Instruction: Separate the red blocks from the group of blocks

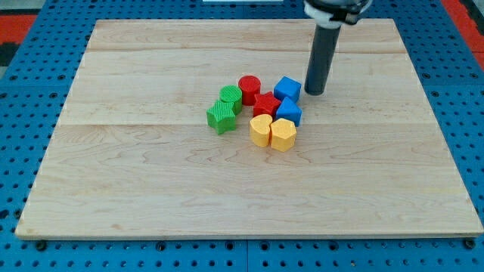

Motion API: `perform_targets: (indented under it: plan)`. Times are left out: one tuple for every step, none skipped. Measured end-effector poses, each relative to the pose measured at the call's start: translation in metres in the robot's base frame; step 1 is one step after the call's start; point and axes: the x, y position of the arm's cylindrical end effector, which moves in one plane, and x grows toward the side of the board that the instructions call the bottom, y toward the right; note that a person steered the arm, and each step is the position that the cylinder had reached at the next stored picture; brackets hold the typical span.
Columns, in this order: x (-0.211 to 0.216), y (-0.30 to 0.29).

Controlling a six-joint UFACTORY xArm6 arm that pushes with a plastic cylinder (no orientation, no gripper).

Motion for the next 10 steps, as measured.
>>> perform_targets:
  plan:
    - [0.050,0.037]
    - [0.088,0.002]
    - [0.087,-0.014]
    - [0.087,-0.016]
    - [0.087,-0.016]
    - [0.087,-0.031]
    - [0.086,-0.046]
    - [0.067,-0.046]
    - [0.032,-0.063]
    - [-0.006,-0.083]
